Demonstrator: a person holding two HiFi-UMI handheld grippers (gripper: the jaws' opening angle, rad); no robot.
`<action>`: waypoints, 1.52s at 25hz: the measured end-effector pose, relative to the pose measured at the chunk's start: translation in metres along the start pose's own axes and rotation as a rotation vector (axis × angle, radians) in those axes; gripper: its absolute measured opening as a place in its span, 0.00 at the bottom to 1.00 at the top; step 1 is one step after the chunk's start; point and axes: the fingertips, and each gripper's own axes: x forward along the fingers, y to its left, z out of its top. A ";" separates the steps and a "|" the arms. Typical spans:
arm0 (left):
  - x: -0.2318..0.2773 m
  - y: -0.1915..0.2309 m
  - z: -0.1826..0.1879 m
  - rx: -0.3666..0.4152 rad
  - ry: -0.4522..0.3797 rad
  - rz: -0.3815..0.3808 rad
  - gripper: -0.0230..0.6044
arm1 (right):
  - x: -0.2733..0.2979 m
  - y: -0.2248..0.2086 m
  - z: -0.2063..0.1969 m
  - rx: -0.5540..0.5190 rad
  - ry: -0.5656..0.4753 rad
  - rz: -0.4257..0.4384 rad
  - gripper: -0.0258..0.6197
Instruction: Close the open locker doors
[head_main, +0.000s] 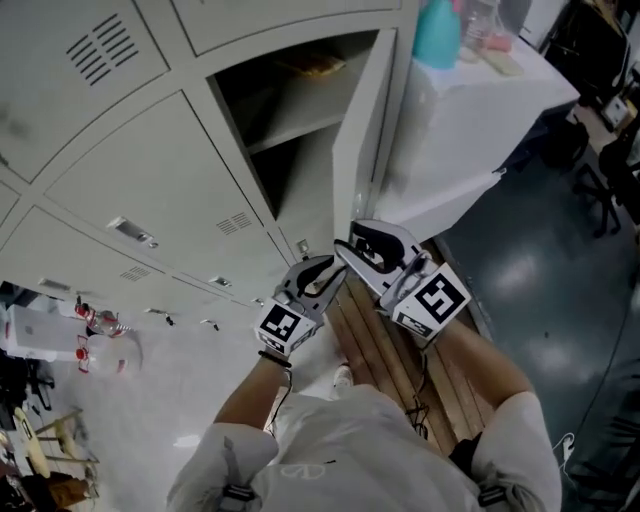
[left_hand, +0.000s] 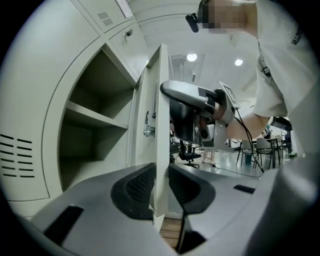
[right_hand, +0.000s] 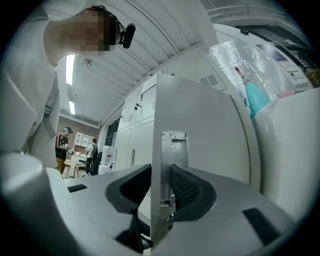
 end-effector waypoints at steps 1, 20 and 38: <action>-0.006 0.007 -0.001 0.003 0.005 0.023 0.17 | 0.006 0.001 -0.001 0.001 -0.001 0.009 0.24; -0.038 0.123 0.029 0.124 -0.034 0.468 0.04 | 0.144 -0.021 -0.015 -0.040 -0.044 0.023 0.19; -0.018 0.189 0.024 0.081 0.021 0.647 0.04 | 0.180 -0.051 -0.023 -0.026 -0.052 -0.063 0.12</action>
